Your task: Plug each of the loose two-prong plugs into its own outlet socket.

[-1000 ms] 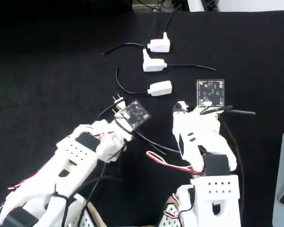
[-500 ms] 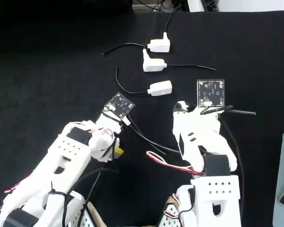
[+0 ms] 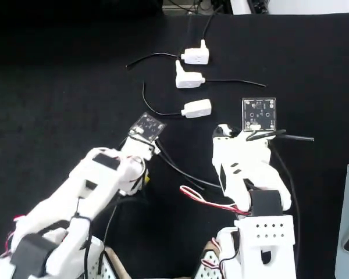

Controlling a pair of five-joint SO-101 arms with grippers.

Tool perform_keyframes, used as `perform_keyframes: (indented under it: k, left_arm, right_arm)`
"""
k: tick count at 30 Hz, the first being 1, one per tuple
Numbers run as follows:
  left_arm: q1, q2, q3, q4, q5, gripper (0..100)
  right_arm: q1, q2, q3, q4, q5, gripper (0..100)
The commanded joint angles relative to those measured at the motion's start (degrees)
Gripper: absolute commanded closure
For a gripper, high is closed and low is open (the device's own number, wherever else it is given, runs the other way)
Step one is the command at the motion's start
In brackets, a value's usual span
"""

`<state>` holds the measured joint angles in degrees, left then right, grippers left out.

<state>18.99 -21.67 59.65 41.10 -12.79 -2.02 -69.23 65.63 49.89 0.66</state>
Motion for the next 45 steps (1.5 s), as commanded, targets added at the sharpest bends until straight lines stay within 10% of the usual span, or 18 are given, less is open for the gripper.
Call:
perform_keyframes:
  k: [1,22,45]
  left_arm:
    - [0.7,8.4,-7.7,-0.5,-7.4,89]
    - [0.7,20.3,-20.0,3.2,-29.2,94]
    - [-1.0,9.1,-9.8,12.7,-3.5,81]
  right_arm:
    - [-0.6,-0.7,-0.3,-0.9,0.4,98.6]
    - [-0.6,-0.7,-0.3,-0.9,0.4,98.6]
    - [-0.7,-1.1,0.5,-1.1,0.4,98.6]
